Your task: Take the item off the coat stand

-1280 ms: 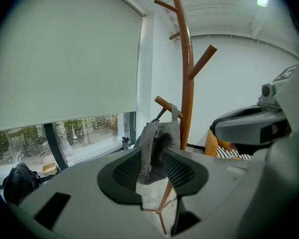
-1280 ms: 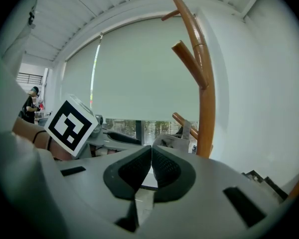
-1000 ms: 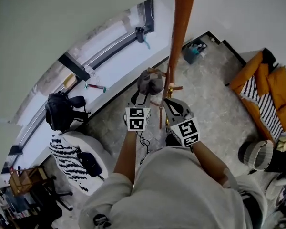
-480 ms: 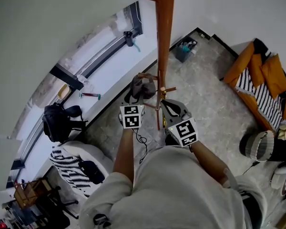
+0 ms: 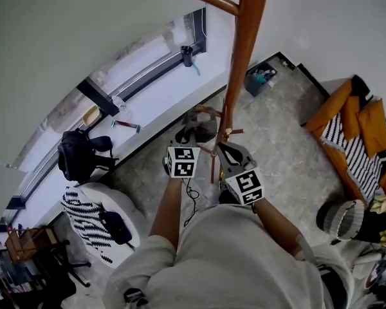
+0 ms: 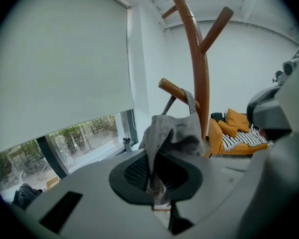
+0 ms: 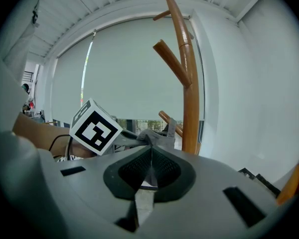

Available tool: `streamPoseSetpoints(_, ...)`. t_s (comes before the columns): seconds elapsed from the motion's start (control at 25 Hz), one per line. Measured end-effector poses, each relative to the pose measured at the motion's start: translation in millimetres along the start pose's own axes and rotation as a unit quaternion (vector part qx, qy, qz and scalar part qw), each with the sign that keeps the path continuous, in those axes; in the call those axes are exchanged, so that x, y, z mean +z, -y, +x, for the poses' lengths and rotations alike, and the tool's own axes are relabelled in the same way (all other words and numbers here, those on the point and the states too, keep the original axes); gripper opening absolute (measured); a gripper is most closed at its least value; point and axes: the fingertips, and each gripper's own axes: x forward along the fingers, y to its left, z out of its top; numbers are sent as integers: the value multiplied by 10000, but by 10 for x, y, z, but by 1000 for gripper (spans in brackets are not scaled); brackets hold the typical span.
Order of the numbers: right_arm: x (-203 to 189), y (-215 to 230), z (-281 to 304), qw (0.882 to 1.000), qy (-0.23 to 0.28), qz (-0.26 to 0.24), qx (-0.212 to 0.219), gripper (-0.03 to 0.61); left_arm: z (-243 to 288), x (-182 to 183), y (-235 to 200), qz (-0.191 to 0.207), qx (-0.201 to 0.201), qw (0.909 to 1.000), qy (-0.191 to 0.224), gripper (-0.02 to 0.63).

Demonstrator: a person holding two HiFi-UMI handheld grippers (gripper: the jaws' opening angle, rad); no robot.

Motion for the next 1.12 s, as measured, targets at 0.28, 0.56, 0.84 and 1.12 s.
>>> streamPoseSetpoints(0.28, 18, -58, 68, 9998, -21, -29, 171, 6, -129, 236, -89, 45, 72, 9998, 165, 25)
streamPoseSetpoints(0.56, 18, -64, 65, 9997, -1, -32, 245, 6, -208, 417, -167, 29, 218, 9993, 317, 25)
streamPoseSetpoints(0.84, 69, -124, 116, 9991, 53, -108, 408, 6, -329, 591, -243, 61, 325, 9984, 452, 25)
streamPoseSetpoints(1.12, 110, -335, 252, 9965, 79, -212, 800, 6, -575, 550, -464, -28, 660, 9967, 463, 25)
